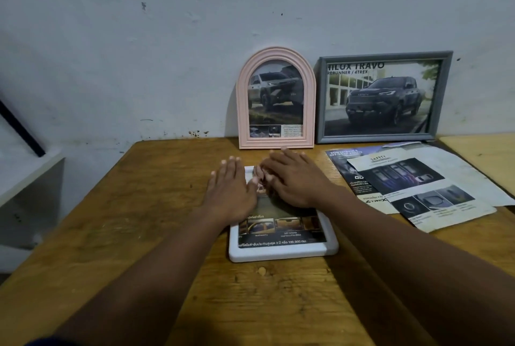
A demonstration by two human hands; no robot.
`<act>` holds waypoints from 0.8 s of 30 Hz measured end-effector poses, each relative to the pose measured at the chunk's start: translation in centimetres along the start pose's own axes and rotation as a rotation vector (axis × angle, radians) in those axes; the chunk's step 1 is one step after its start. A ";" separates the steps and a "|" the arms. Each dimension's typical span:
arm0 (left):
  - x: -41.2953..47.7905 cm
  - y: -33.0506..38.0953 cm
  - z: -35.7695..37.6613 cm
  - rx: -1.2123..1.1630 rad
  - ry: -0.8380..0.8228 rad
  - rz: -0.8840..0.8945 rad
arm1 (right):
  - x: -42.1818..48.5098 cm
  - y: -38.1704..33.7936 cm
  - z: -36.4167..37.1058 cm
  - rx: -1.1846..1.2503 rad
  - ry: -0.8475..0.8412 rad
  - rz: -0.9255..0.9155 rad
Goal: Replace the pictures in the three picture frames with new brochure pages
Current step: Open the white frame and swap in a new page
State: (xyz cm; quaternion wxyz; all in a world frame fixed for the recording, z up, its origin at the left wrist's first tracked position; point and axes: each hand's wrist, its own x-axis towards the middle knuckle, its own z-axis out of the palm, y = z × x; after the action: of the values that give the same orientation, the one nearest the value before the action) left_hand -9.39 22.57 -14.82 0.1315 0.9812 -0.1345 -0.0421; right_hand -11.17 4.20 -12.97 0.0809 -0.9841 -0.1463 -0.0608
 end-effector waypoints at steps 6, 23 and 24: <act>-1.0 -0.1 1.0 0.070 0.005 -0.030 | -1.7 2.3 -0.4 0.046 0.070 0.183; -1.8 0.2 0.3 0.055 0.125 -0.082 | -17.5 -1.5 -7.9 -0.134 -0.233 0.369; -1.9 0.2 0.1 0.028 0.163 -0.083 | -17.2 -1.6 -8.3 -0.125 -0.213 0.402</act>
State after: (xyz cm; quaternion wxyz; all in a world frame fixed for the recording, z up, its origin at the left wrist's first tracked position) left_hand -11.31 22.88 -14.79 0.1264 0.9879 -0.0831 0.0342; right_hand -28.81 -0.58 -7.05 0.0144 -0.9973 0.0490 0.0518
